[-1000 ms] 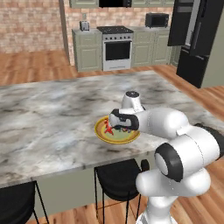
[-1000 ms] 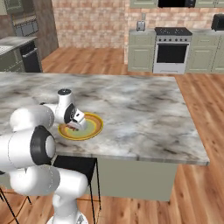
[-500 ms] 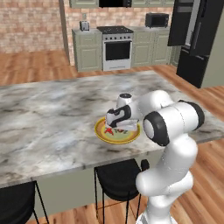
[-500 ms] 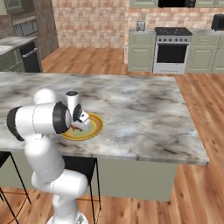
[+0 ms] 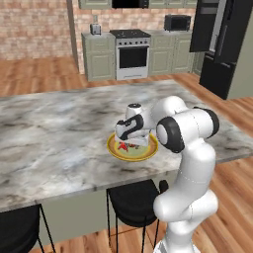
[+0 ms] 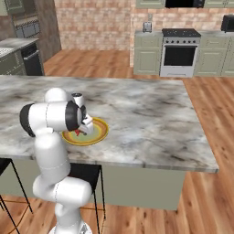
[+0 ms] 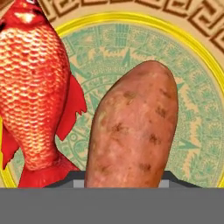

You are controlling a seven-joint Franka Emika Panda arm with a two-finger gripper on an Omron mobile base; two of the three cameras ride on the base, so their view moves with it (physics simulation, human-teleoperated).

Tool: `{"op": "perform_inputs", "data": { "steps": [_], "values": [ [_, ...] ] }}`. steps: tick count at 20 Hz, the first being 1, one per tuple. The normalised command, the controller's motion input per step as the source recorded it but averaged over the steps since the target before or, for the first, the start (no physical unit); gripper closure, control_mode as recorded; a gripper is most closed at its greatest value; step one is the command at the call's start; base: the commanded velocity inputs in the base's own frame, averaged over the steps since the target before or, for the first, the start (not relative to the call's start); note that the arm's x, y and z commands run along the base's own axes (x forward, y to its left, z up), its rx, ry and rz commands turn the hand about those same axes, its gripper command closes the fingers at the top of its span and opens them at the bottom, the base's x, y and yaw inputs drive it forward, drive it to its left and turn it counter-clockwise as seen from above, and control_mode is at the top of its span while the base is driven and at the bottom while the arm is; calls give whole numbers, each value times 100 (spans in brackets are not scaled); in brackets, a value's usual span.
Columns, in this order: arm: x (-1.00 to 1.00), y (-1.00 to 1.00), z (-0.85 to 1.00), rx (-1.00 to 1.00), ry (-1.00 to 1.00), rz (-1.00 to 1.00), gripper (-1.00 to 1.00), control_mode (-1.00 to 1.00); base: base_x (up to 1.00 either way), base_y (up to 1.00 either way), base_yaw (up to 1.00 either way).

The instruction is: Take the cheese, fish, and sweet potato from the fridge and place them on the plate on the dining counter to create an appetizer plate.

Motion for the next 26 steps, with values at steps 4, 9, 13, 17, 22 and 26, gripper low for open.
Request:
{"op": "perform_inputs", "data": {
  "steps": [4,9,13,17,22,26],
  "values": [
    [-21,-2,-14,0,1,-10,-100,-100,0,0,0],
    [-14,-12,0,0,-1,-11,-100,-100,0,0,0],
    [-14,-7,26,0,-6,-8,-100,-100,0,0,0],
    [-51,-4,70,0,-6,-3,-100,-100,0,0,0],
    [-83,-15,96,0,-20,7,-100,-100,0,0,0],
    [-67,-32,100,0,-24,23,-100,-100,0,0,0]
  ]
}}
